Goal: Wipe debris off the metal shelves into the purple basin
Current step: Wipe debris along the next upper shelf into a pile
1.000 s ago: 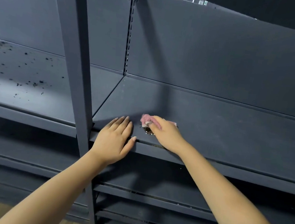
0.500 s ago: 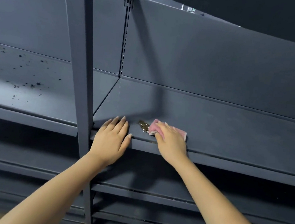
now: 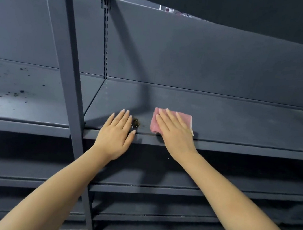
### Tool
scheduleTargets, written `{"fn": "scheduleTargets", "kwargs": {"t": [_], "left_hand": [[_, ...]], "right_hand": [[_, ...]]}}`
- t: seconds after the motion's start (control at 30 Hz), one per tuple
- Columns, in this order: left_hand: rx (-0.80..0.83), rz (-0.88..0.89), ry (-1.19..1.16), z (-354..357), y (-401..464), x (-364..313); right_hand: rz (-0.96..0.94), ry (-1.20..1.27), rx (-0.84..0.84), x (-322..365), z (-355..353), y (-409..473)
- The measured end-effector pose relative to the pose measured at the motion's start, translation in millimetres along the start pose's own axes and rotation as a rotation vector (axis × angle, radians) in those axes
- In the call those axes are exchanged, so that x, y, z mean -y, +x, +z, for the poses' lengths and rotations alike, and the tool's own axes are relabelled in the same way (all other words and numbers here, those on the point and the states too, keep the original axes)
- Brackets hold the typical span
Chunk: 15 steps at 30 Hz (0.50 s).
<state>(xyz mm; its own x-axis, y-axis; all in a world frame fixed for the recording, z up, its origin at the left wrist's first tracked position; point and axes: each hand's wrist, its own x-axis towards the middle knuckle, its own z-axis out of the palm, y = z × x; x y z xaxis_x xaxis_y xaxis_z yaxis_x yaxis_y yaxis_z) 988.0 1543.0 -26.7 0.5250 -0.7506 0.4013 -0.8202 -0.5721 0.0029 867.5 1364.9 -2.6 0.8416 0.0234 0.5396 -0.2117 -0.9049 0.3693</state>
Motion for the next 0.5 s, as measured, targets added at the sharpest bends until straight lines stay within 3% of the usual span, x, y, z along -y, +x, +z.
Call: {"fn": "scheduleTargets", "kwargs": {"t": [0.27,0.5], "left_hand": [[0.040,0.172,-0.048,-10.2,38.0,-98.5],[0.055,0.361,-0.139,1.7,83.0,-241.4]], "right_hand": [[0.125,-0.082,0.055,-71.8,-15.5,-58.8],[0.292,-0.098,0.129,-172.3,-31.3,-153.5]]}}
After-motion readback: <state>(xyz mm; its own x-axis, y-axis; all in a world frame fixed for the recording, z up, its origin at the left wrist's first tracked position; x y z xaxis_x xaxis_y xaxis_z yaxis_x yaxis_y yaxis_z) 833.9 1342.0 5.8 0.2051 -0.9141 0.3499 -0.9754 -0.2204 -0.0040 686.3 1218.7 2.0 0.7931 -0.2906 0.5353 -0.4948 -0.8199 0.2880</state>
